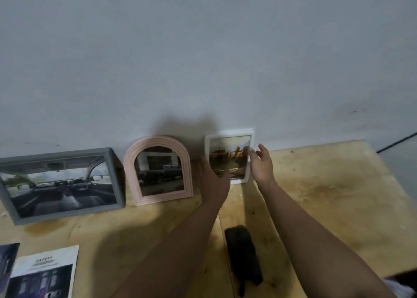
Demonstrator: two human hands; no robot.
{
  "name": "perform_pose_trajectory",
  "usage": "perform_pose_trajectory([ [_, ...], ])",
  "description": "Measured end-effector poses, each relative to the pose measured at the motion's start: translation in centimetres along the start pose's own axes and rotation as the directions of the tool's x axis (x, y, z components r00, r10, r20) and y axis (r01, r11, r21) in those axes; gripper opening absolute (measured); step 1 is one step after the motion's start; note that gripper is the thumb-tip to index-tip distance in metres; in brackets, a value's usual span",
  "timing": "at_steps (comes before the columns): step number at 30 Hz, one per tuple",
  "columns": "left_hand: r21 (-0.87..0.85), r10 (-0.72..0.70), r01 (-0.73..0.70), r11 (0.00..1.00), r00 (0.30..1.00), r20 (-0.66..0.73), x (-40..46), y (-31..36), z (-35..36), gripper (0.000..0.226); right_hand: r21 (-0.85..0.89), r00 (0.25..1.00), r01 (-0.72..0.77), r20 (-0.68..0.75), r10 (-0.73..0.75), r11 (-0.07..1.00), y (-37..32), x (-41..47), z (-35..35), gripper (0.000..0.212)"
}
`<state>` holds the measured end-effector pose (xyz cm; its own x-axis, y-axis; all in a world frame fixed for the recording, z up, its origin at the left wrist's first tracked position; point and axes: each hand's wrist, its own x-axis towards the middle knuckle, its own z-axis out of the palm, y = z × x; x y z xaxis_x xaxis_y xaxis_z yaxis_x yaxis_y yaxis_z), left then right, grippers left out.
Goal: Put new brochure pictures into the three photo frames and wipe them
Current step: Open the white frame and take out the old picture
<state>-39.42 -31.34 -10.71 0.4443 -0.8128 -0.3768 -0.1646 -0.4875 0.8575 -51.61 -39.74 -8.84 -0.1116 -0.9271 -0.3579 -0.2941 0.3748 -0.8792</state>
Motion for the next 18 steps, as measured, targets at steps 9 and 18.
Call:
perform_pose_trajectory([
  [9, -0.078, 0.06, -0.062, 0.995, 0.998, -0.027, -0.6, -0.4, -0.3, 0.033, 0.02, 0.991, -0.042, 0.131, 0.039, 0.999, 1.2, -1.5, -3.7, 0.072],
  [18, 0.058, 0.252, -0.251, 0.966, 0.968, -0.005, -11.1, -5.2, -6.8, 0.009, -0.009, 0.934, -0.165, 0.32, 0.159, 0.986, 3.8, -10.7, -1.1, 0.065],
])
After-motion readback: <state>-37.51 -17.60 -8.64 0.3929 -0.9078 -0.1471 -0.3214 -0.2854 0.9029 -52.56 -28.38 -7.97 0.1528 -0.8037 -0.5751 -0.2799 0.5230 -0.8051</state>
